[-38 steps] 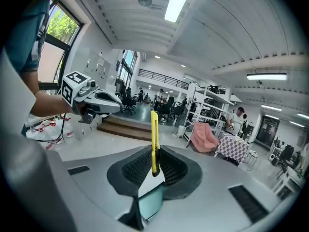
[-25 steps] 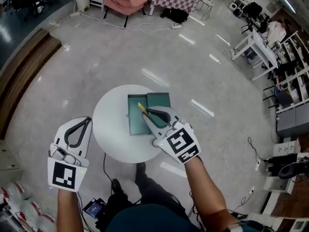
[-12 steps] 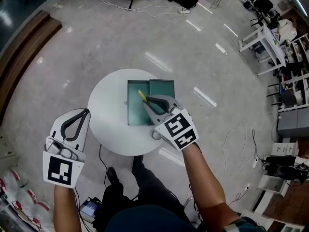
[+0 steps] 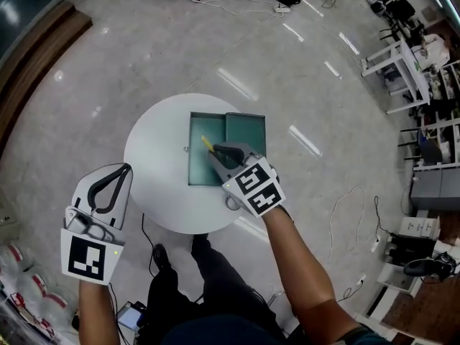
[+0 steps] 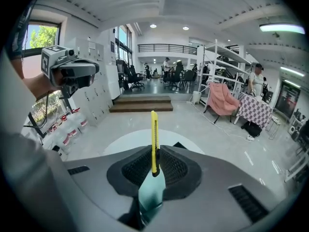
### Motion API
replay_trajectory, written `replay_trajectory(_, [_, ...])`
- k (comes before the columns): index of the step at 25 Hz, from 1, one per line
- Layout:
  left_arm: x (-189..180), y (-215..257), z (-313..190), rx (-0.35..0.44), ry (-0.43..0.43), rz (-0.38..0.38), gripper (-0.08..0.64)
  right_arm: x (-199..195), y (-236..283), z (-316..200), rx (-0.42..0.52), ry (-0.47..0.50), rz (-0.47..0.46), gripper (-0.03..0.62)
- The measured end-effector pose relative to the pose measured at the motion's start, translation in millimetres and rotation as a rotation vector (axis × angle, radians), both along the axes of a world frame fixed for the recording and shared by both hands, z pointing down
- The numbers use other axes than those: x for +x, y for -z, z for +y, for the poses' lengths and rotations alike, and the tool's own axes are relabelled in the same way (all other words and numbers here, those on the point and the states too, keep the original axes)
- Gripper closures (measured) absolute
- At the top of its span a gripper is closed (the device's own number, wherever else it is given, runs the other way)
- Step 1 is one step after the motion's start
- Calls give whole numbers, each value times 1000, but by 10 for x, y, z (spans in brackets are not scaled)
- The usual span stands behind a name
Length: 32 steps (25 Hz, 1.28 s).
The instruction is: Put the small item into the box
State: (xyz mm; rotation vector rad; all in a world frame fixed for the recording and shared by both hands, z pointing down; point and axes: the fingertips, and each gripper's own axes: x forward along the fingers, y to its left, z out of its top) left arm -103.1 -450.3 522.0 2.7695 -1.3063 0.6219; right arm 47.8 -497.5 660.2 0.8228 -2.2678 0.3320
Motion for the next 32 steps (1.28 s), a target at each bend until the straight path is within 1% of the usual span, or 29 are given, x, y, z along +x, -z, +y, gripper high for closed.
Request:
replay_trajectory(4, [-47,-228,-64,-21,14,10,541,-32,-352,-33,-51,4,25,523])
replay_trajectory(11, [-136,-525,-97,-69,47,32,541,-85,-779,-47,-128,3,70,523])
replay_trajectory(17, [-176,-755,-106,-98,62,34,541,-90,-1083,-68,-184,0,126,523])
replay_trajectory(24, [-292,-966,-127,-126,81,44,541,-162,-1356,-44,-235,12,210,522])
replay_trajectory(32, [-239,-1078,-121,-137,86,44,541,-96,-1552,1,-304,-2,256,522])
